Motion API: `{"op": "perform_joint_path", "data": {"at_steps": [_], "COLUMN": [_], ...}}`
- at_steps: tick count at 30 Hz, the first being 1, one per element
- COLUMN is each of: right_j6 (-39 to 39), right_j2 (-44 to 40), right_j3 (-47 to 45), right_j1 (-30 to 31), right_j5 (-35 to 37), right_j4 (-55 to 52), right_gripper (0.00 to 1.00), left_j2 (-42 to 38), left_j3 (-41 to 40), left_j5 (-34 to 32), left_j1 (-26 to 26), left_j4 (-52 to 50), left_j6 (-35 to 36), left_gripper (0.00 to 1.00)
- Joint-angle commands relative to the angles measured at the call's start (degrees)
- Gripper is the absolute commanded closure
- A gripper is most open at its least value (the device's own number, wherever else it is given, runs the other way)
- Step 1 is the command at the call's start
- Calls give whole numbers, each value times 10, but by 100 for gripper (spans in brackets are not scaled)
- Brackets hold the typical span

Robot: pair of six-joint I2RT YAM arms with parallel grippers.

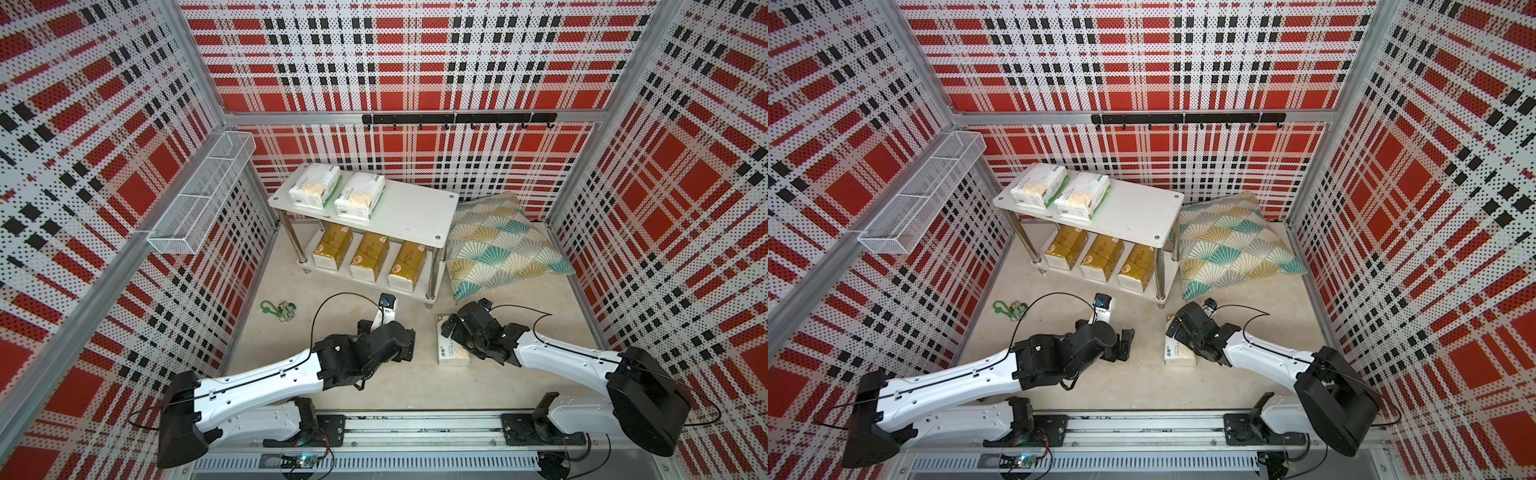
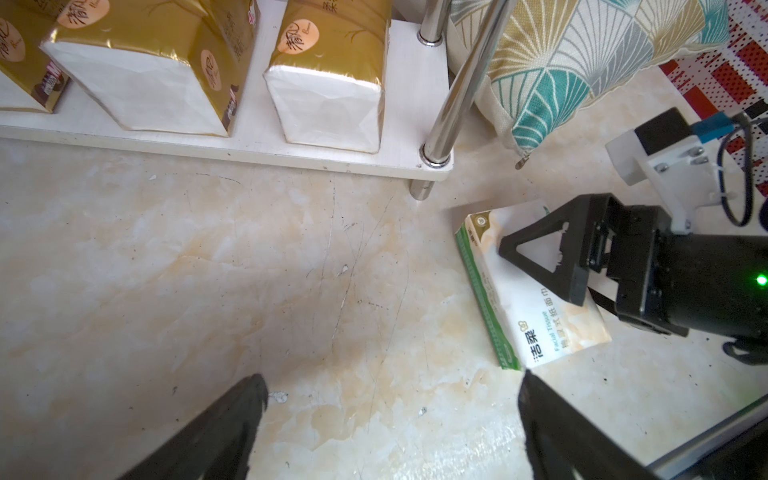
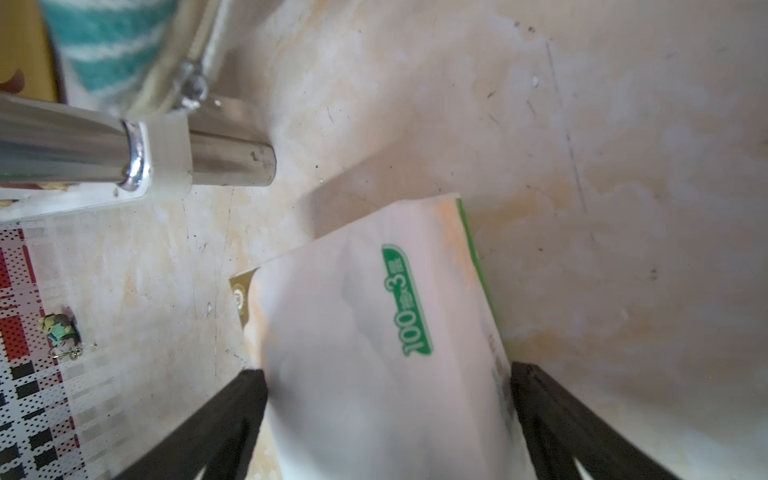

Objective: Place the tissue boxes on the shelf by color
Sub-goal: Move the box of tissues to the center of the board.

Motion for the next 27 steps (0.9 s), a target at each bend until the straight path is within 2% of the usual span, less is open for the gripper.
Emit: {"op": "perform_joint_path", "data": {"at_steps": [1, 13, 27], "right_j6": [27, 78, 111], "right_j2": [14, 38, 60], "right_j3": [18, 45, 67], "right_j1": [16, 52, 70], "right_j5": [6, 7, -40], "right_j4": [12, 38, 69], "right_gripper": [0, 0, 0], "left_j2": [3, 27, 62], "left_j3": [-6, -29, -54], "left_j5": [6, 10, 17], "left_j1": [-7, -30, -53], "left_j4": [8, 25, 69], "left_j6": [-5, -23, -60], "left_gripper": [1, 1, 1]}}
